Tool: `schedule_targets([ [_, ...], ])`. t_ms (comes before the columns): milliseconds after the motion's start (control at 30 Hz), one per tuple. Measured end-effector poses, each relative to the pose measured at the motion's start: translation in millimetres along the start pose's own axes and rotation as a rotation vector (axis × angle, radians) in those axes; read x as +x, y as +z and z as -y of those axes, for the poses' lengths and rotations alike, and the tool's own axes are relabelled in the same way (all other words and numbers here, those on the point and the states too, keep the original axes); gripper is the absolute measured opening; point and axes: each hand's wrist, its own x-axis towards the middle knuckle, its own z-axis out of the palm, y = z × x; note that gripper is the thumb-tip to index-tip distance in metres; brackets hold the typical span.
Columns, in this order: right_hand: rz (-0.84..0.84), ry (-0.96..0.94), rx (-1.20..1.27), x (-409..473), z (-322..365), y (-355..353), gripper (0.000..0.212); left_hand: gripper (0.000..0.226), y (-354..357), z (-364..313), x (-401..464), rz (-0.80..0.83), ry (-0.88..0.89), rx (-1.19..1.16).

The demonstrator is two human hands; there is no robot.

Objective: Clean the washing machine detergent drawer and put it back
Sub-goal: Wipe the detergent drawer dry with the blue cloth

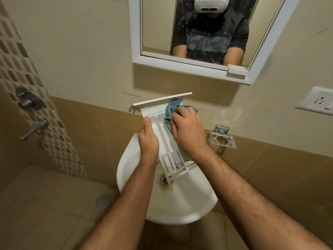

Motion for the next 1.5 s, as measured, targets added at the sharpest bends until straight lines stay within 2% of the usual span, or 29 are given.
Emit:
schedule_targets([
  [100, 0.104, -0.021, -0.076, -4.0, -2.3, -8.2, 0.046, 0.059, -1.5, -3.9, 2.9, 0.002, 0.006, 0.004],
  [200, 0.118, 0.014, 0.121, -7.5, -4.7, -17.0, 0.059, 0.047, -1.1, -2.7, 5.6, 0.019, 0.021, 0.073],
  [267, 0.079, 0.017, 0.141, -9.9, -7.3, -19.1, 0.055, 0.053, -0.6, -3.5, 5.8, 0.028, 0.016, 0.048],
  [333, 0.055, 0.007, 0.047, -13.2, -10.2, -16.6, 0.044, 0.063, -0.9, -5.2, 4.9, 0.016, 0.006, 0.014],
  [400, 0.019, 0.022, -0.006, -15.1, -12.4, -13.7, 0.026, 0.065, -0.4, -4.6, 6.9, 0.021, -0.007, 0.014],
  [467, -0.038, 0.051, -0.011, -13.9, -13.8, -12.4, 0.018, 0.059, 0.4, -2.7, 7.9, 0.042, -0.015, 0.034],
  [567, -0.044, 0.068, -0.040, -3.5, -11.4, -12.5, 0.016, 0.048, 5.0, -2.1, 5.5, 0.058, 0.013, 0.073],
  [700, -0.018, 0.078, -0.121, 10.9, -9.7, -10.9, 0.015, 0.055, 5.5, -2.7, 3.5, 0.075, 0.007, 0.074],
  [933, 0.135, 0.015, -0.192, 12.4, -2.4, -4.0, 0.018, 0.051, -1.3, -3.6, 7.5, 0.063, -0.003, 0.093],
  [1200, 0.315, -0.011, -0.194, 12.0, 8.6, -5.4, 0.030, 0.049, -8.5, -6.9, 12.8, 0.020, 0.096, 0.071],
  [1367, 0.317, 0.024, -0.149, 8.2, 9.4, -5.4, 0.032, 0.048, -8.5, -6.4, 8.7, 0.028, 0.106, 0.043],
  [1500, 0.292, 0.019, -0.136, -0.2, 7.1, -2.2, 0.023, 0.049, -10.2, -4.1, 6.1, 0.022, 0.086, 0.019],
])
